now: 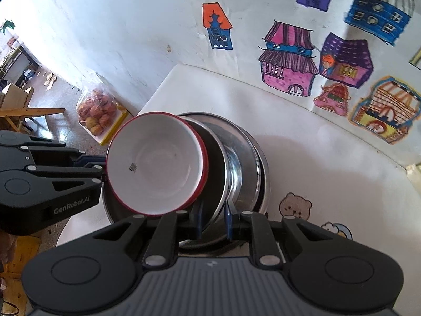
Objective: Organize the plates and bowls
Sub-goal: 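Lower the steel bowl onto the stack of steel plates with both tools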
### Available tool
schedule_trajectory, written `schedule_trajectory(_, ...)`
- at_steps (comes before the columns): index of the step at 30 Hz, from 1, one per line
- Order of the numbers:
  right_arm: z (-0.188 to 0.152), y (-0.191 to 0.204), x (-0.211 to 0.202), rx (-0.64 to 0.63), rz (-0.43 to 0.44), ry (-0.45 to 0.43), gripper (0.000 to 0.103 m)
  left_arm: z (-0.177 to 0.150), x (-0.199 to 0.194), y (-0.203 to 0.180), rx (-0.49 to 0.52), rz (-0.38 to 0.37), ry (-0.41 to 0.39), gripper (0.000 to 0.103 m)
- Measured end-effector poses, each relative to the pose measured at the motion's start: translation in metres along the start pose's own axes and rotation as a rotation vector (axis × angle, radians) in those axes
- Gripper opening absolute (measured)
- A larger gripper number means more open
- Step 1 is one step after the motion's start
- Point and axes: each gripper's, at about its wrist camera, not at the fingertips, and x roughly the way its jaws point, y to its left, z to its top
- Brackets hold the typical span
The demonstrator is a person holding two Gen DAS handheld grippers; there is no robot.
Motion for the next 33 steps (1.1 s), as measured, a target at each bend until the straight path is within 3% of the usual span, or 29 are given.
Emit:
schedule_trajectory(17,0.030,-0.013,0.022,0.043,0.005,0.017,0.018,0.021,0.022,0.008,0.009,-0.010,0.018,0.010)
schedule_trajectory(33,0.023,-0.022,0.026,0.073,-0.012,0.067,0.017,0.023,0.022,-0.003,0.048,-0.023,0.034,0.008)
